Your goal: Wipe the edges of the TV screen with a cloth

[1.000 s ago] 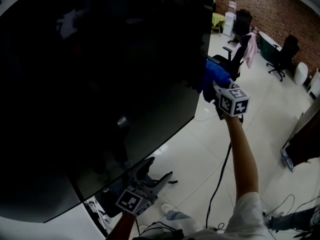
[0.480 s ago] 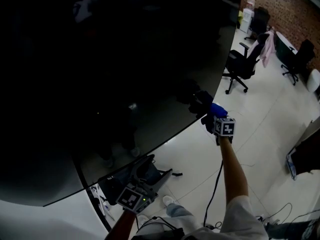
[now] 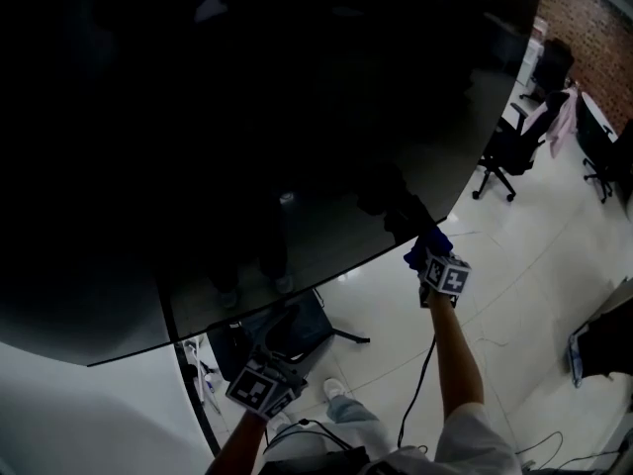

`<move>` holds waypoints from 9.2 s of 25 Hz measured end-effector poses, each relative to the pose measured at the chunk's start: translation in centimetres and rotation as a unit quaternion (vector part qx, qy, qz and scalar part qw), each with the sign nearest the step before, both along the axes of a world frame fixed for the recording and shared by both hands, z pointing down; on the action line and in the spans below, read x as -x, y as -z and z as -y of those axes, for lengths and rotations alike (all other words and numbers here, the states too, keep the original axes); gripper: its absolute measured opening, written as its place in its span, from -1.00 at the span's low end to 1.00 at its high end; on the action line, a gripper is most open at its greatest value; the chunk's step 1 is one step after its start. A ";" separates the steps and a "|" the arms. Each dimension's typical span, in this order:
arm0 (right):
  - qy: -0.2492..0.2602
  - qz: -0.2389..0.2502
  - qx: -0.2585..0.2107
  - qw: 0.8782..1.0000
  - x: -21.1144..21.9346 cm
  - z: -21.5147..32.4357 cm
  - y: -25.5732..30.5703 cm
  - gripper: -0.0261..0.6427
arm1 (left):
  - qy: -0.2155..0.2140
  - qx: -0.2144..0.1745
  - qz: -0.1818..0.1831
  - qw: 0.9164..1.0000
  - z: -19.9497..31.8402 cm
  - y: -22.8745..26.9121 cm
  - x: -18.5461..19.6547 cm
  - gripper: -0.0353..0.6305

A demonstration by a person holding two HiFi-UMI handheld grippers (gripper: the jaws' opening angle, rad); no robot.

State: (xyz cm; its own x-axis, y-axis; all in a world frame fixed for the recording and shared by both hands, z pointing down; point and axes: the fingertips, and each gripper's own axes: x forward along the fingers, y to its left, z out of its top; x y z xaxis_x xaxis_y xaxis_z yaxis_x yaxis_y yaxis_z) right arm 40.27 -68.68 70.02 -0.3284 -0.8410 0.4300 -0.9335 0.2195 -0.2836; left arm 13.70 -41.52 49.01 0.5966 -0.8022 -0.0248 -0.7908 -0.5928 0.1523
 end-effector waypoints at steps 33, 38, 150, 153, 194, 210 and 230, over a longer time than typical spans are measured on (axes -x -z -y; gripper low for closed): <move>0.444 -0.018 0.036 0.895 56.8 -34.8 -3.0 -0.65 | 0.368 0.003 -0.008 0.930 -26.6 -2.2 37.6 0.03; 0.494 -0.017 0.033 0.869 63.1 -39.6 -2.5 -0.65 | 0.417 0.002 -0.009 0.909 -31.7 -1.8 40.6 0.03; 0.465 0.423 -0.293 0.720 73.7 -51.0 73.2 -0.67 | 0.323 -0.067 0.002 0.944 -36.7 3.4 41.9 0.03; 0.430 0.436 -0.300 0.731 67.4 -46.8 73.5 -0.66 | 0.272 -0.067 0.011 0.960 -32.7 2.7 38.0 0.03; 0.137 0.107 -0.384 0.907 20.1 -22.6 37.0 -0.66 | 0.115 -0.065 0.000 0.991 -16.9 3.2 22.9 0.00; 0.418 0.048 -0.274 0.865 43.7 -38.0 21.5 -0.68 | 0.236 -0.065 0.041 0.969 -19.5 3.7 27.0 0.00; 0.328 0.056 -0.283 0.900 42.5 -36.3 23.0 -0.68 | 0.338 -0.066 0.060 0.937 -21.7 4.2 29.1 0.00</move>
State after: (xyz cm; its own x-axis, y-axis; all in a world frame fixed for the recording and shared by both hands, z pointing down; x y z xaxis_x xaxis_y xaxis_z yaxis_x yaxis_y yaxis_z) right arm -2.24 -32.38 47.01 -0.8480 -0.5251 -0.0717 -0.5238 0.8510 -0.0372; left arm -15.42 -19.84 44.85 -0.0416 -0.9923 -0.1164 -0.9991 0.0420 -0.0008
